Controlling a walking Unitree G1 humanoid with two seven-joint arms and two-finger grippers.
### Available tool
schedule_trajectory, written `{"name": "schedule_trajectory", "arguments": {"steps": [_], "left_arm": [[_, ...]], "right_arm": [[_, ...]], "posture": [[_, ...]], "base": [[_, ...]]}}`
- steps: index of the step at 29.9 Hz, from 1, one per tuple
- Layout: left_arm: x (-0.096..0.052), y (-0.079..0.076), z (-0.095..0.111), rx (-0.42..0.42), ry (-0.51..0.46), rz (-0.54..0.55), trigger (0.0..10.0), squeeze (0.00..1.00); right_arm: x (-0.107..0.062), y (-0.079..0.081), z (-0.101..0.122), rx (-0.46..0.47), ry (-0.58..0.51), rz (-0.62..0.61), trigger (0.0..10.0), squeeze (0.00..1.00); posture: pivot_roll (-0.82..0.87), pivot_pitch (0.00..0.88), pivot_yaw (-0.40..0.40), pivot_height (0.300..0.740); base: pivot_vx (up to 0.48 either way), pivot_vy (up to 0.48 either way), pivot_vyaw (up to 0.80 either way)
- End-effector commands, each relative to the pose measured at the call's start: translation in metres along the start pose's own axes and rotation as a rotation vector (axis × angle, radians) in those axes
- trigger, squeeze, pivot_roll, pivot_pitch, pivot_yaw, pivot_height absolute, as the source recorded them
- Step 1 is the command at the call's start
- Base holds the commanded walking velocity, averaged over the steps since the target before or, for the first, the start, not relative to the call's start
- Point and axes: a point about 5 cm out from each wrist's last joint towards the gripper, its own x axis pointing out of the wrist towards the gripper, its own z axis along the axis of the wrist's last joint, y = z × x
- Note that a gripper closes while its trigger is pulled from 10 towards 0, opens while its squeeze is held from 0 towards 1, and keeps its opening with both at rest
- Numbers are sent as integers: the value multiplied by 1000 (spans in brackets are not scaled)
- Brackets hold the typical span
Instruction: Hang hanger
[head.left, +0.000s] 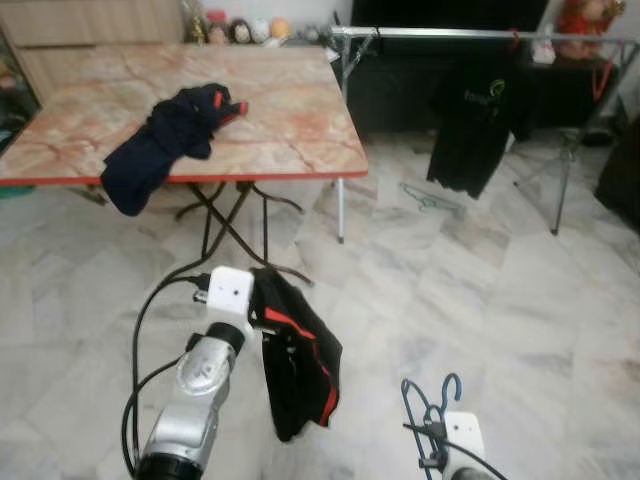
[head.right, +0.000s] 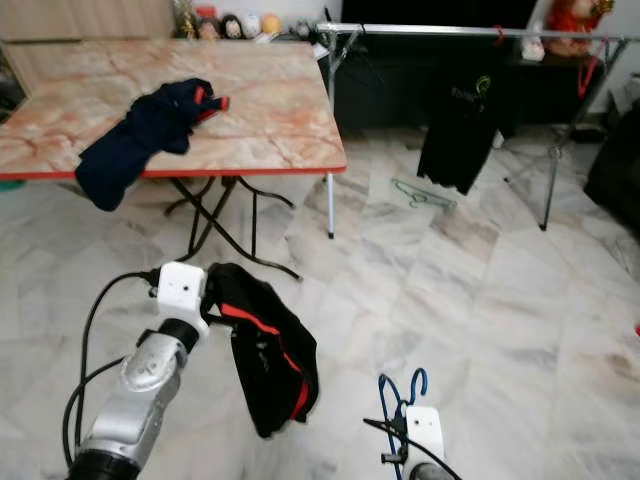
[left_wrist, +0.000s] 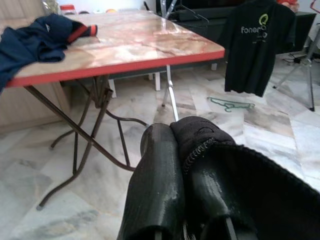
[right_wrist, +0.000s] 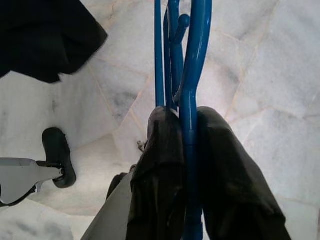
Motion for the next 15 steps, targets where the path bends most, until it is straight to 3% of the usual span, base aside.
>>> {"name": "schedule_trajectory", "arguments": {"steps": [1, 15], "left_arm": [[4, -5, 10, -2, -45, -14, 10000, 0], [4, -2, 11, -5, -57, 2, 10000, 0]], "right_arm": [[0, -3, -1, 4, 7, -6, 10000, 0], [0, -3, 0, -13, 2, 5, 10000, 0]], "posture": [[6, 0, -50, 740], [8, 0, -53, 740]], "base": [[296, 0, 0], [333, 0, 0]]}}
